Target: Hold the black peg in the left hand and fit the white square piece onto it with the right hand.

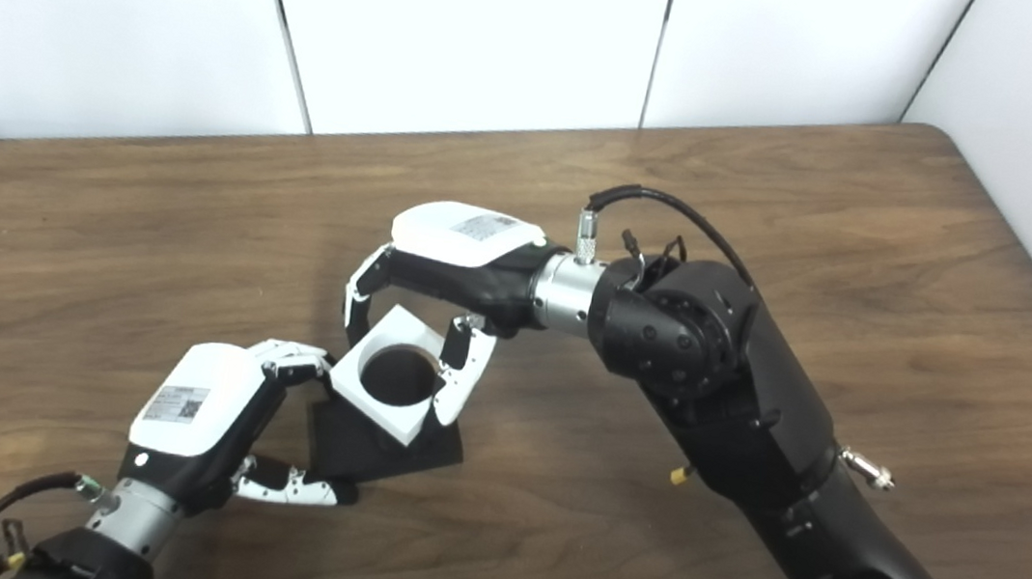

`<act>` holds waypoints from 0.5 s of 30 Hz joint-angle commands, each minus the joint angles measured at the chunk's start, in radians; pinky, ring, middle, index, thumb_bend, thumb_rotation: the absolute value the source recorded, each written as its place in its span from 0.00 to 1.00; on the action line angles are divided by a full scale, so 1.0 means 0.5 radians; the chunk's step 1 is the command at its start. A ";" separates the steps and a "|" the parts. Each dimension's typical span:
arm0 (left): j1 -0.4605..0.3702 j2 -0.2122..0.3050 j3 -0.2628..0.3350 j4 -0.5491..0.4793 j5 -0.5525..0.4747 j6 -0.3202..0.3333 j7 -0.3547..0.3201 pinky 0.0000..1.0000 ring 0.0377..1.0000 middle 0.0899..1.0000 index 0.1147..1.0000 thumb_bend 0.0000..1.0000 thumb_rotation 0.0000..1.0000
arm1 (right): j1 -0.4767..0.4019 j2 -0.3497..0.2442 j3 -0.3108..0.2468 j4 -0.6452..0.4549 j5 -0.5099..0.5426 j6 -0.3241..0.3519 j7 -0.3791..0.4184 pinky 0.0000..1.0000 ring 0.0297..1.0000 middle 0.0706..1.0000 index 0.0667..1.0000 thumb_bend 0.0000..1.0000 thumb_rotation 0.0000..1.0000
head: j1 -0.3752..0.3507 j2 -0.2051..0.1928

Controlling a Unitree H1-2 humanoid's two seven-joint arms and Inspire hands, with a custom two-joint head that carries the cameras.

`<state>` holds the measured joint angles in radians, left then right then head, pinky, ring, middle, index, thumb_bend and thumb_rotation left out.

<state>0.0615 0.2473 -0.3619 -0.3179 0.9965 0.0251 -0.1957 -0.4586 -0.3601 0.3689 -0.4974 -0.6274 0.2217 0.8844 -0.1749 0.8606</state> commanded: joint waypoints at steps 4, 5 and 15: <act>0.014 0.011 -0.022 0.004 0.039 0.011 -0.035 0.71 0.76 0.72 0.42 0.52 0.05 | -0.025 -0.055 0.045 -0.039 -0.145 -0.125 -0.091 0.81 0.84 0.73 0.45 0.52 0.13 | 0.000 0.006; 0.015 0.010 -0.021 -0.002 0.038 0.019 -0.045 0.71 0.76 0.72 0.42 0.52 0.05 | -0.014 -0.058 0.056 -0.042 -0.162 -0.136 -0.092 0.81 0.84 0.73 0.45 0.52 0.13 | 0.000 0.006; 0.008 0.004 -0.025 -0.009 0.060 0.030 -0.063 0.71 0.77 0.73 0.42 0.52 0.05 | 0.042 -0.057 0.103 -0.040 -0.219 -0.188 -0.091 0.82 0.84 0.73 0.45 0.52 0.13 | 0.008 0.013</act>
<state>0.0605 0.2402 -0.3702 -0.3210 1.0136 0.0288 -0.1996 -0.4092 -0.3729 0.4290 -0.4975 -0.7307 0.1525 0.8558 -0.1703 0.8667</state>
